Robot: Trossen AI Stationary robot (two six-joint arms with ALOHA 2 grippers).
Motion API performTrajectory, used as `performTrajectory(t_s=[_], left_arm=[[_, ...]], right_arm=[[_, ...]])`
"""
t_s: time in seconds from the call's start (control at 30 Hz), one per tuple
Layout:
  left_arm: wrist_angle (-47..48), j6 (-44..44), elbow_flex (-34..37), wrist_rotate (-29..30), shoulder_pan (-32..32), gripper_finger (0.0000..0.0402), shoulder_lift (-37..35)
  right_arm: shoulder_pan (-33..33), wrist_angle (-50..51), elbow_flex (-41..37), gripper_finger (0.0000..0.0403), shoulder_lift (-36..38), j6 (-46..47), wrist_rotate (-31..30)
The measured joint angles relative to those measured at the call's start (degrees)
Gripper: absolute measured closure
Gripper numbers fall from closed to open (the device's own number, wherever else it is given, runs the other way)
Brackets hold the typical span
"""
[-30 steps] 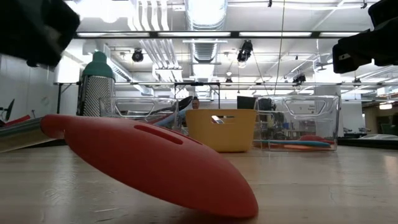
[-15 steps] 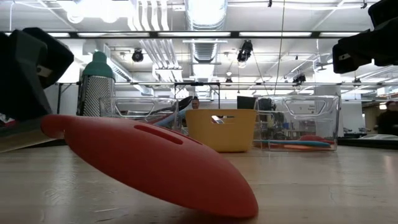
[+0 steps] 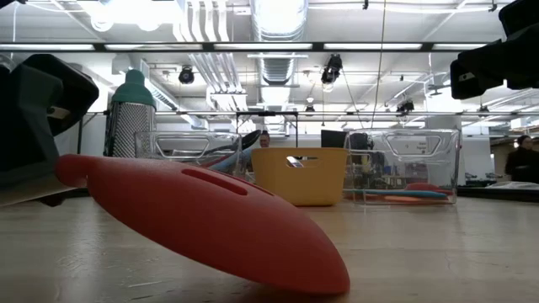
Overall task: Pick & Place Kitchen Items
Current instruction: Put the red serving spoon into the left transparent bin
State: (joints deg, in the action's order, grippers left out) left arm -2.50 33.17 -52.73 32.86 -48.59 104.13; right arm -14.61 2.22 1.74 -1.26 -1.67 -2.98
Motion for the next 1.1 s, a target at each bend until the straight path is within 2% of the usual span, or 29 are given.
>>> performTrajectory(t_s=[0.27, 0.6, 0.7, 0.97, 1.1], left_arm=[[0.0, 0.3, 0.1, 0.0, 0.5, 0.0231, 0.0], [0.0, 0.2, 0.3, 0.0, 0.5, 0.0308, 0.0], [0.0, -0.8, 0.2, 0.7, 0.5, 0.0319, 0.0], [0.4, -9.0, -1.4, 12.7, 1.6, 0.031, -3.1], [1.1, -12.6, -1.4, 23.9, 1.9, 0.0312, -7.0]], right_arm=[[0.0, 0.0, 0.0, 0.0394, 0.0, 0.1, 0.0], [0.0, 0.0, 0.0, 0.0394, 0.0, 0.0, 0.0], [0.0, 0.0, 0.0, 0.0394, 0.0, 0.1, 0.0], [0.0, 0.0, 0.0, 0.0394, 0.0, 0.1, 0.0], [0.0, 0.0, 0.0, 0.0394, 0.0, 0.1, 0.0]])
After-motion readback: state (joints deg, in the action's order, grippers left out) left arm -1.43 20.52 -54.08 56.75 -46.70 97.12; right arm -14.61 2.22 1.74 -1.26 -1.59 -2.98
